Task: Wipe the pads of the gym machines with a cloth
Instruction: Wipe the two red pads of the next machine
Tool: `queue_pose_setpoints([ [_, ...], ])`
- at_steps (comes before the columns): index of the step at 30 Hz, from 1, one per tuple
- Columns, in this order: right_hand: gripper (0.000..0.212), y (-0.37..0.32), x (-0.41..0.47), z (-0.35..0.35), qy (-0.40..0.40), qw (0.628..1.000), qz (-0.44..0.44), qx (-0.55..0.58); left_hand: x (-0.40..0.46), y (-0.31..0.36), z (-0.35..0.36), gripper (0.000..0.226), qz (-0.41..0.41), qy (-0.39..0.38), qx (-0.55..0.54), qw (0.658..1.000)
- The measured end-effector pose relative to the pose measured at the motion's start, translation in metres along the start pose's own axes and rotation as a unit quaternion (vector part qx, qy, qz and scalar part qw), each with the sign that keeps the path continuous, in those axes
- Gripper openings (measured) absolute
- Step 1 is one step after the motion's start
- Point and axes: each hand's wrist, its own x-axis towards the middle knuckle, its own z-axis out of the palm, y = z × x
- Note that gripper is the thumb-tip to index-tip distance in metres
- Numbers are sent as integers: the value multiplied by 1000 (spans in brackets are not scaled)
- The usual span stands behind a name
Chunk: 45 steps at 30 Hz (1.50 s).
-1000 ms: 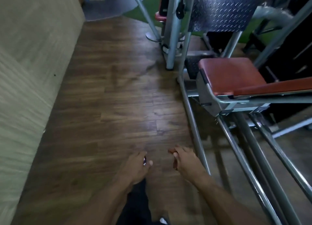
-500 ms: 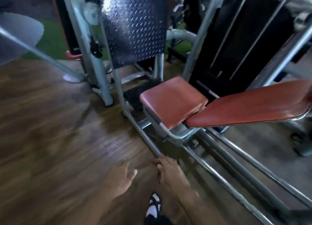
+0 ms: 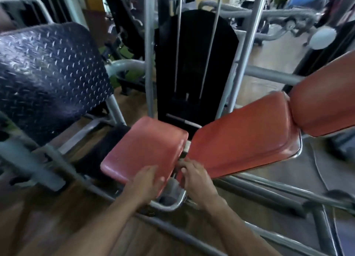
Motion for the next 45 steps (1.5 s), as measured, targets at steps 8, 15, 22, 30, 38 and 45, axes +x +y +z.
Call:
queue_pose_setpoints([
  [8,36,13,72,-97,216,973,79,-15,158,97,-46,64,224,-27,11,974],
  [15,56,-8,89,-179,413,887,198,-57,233,188,-89,67,446,-5,18,895],
  [22,40,-34,75,-258,510,788,298,-177,240,282,-112,66,565,-11,-59,823],
  [30,42,-12,60,-318,389,684,413,-460,230,384,-102,59,609,-23,-140,780],
  [38,70,47,55,-323,299,642,433,-558,275,397,-14,88,549,-44,-98,829],
  [45,69,67,79,-340,267,614,437,-600,284,389,27,100,520,-57,-166,836],
])
